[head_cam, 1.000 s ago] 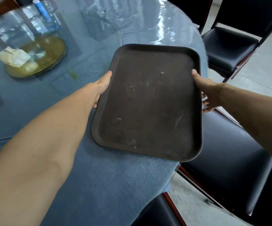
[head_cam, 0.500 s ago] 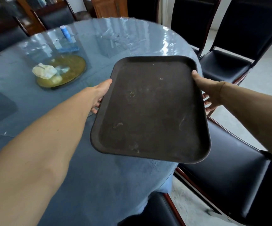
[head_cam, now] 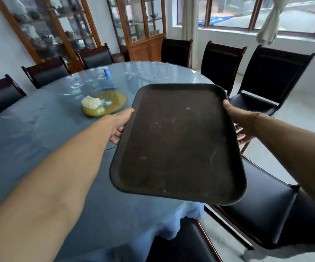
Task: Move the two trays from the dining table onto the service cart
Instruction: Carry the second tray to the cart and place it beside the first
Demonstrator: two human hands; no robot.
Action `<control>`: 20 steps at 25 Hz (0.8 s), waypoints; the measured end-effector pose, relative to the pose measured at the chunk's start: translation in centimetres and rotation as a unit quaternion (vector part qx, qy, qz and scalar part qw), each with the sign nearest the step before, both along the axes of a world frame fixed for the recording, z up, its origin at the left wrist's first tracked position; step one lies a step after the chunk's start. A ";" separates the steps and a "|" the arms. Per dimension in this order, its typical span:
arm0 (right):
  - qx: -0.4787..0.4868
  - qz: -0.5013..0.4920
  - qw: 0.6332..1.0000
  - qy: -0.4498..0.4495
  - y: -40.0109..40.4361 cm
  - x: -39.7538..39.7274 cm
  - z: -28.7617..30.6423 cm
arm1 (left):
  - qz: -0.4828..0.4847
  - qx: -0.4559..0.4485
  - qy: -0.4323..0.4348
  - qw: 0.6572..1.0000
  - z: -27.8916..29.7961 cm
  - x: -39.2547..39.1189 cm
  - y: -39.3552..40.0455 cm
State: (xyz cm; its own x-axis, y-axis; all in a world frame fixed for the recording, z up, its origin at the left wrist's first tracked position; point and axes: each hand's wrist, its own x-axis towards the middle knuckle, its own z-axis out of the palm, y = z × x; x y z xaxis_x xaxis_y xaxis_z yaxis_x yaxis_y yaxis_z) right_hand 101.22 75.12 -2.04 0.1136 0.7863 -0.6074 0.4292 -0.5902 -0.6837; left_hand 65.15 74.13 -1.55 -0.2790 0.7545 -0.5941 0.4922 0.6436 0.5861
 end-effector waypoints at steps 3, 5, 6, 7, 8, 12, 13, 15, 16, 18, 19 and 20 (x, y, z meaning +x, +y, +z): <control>0.008 -0.004 1.000 -0.013 -5.6 -0.5 3.0 | -0.019 0.016 0.001 1.000 2.9 -0.7 -5.0; 0.020 -0.015 1.000 -0.017 -9.4 -0.4 4.8 | -0.041 0.026 0.002 0.999 4.8 -0.8 -8.1; 0.027 -0.022 0.999 -0.018 -11.3 -0.3 5.6 | -0.051 0.030 0.003 0.998 5.6 -0.7 -9.5; 0.034 -0.031 0.999 -0.021 -13.3 0.0 6.4 | -0.061 0.034 0.005 0.998 6.5 -0.7 -11.0; 0.037 -0.037 0.998 -0.027 -15.2 0.1 7.1 | -0.071 0.036 0.002 0.997 7.1 -0.6 -12.3; 0.049 -0.074 0.995 -0.040 -22.0 1.6 9.0 | -0.125 0.029 -0.009 0.992 9.6 0.9 -16.4; 0.046 -0.081 0.995 -0.042 -23.4 2.2 9.5 | -0.135 0.027 -0.011 0.990 10.0 1.4 -17.2; 0.037 -0.101 0.993 -0.049 -26.6 3.8 10.3 | -0.162 0.020 -0.019 0.986 10.6 3.0 -19.1; 0.036 -0.108 0.992 -0.049 -28.2 4.7 10.8 | -0.178 0.014 -0.026 0.984 10.8 3.9 -20.0; 0.037 -0.126 0.990 -0.053 -31.3 6.6 11.6 | -0.207 0.002 -0.040 0.977 11.0 6.0 -21.4; 0.039 -0.135 0.989 -0.055 -32.8 7.4 12.0 | -0.220 -0.001 -0.046 0.974 11.0 7.2 -22.0; 0.041 -0.145 0.987 -0.057 -34.4 8.3 12.3 | -0.235 -0.002 -0.049 0.971 11.1 8.5 -22.4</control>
State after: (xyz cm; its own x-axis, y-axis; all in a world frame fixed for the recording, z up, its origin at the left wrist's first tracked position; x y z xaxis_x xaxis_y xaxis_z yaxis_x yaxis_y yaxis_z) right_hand 109.52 40.77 10.23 0.4040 0.7571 -0.5134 0.3271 -0.6437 -0.6919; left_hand 73.63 51.72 9.51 0.1534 0.7822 -0.6039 0.6745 0.3637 0.6425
